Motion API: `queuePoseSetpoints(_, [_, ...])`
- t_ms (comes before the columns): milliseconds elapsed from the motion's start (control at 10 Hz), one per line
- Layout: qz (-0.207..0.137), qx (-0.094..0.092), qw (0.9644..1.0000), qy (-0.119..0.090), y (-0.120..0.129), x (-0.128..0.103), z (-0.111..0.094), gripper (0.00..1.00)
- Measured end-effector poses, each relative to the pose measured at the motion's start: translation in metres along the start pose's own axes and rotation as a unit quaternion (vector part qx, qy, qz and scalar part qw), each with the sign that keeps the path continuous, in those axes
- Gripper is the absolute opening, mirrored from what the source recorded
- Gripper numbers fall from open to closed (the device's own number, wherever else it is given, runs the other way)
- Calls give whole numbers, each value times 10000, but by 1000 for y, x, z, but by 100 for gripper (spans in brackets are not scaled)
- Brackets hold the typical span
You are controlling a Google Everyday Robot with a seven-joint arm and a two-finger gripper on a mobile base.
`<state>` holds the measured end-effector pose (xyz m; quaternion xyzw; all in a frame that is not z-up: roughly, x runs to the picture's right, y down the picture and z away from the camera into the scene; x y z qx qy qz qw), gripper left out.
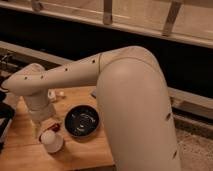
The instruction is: Place the ceramic cup over the eraser
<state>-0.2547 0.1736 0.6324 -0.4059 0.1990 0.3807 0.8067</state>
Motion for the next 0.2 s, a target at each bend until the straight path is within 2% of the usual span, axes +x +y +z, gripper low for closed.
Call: queuePoseSetpoints(200, [-25,21,10000,22,-1,2,1,84])
